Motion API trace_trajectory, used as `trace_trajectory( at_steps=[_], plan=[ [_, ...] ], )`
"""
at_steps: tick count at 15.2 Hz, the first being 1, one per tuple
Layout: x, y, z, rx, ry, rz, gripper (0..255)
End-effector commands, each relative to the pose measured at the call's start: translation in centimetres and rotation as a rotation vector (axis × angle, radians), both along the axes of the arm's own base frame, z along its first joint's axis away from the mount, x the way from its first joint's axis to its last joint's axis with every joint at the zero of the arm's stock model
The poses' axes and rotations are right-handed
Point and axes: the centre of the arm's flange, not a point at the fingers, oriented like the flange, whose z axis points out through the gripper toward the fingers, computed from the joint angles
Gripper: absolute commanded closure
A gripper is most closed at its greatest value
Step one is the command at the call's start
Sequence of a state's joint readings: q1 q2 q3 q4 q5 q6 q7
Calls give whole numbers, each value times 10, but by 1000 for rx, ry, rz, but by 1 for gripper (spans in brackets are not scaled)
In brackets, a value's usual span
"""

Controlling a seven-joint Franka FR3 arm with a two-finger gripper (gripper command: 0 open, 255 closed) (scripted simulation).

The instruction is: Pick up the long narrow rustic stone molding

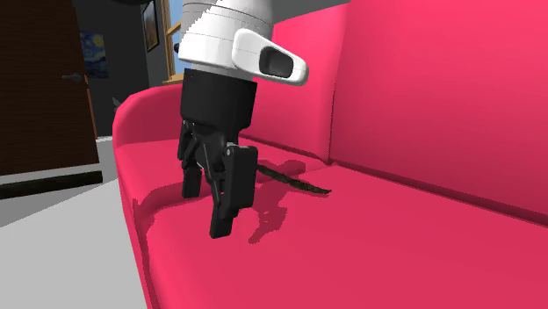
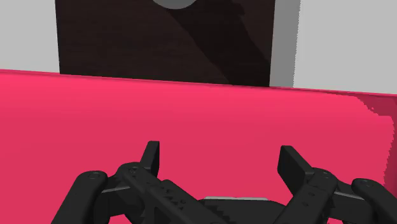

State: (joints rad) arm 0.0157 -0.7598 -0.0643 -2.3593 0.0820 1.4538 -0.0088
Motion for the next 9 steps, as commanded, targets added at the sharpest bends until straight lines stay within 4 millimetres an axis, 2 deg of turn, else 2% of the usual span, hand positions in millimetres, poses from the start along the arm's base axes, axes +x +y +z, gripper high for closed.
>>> trace_trajectory(
  at_steps=[1,5,9],
  plan=[
    [0,0,0,0,0,0,0],
    [50,8,-8,-1,-32,169,0],
    [98,25,-15,-2,-65,338,0]
  ],
)
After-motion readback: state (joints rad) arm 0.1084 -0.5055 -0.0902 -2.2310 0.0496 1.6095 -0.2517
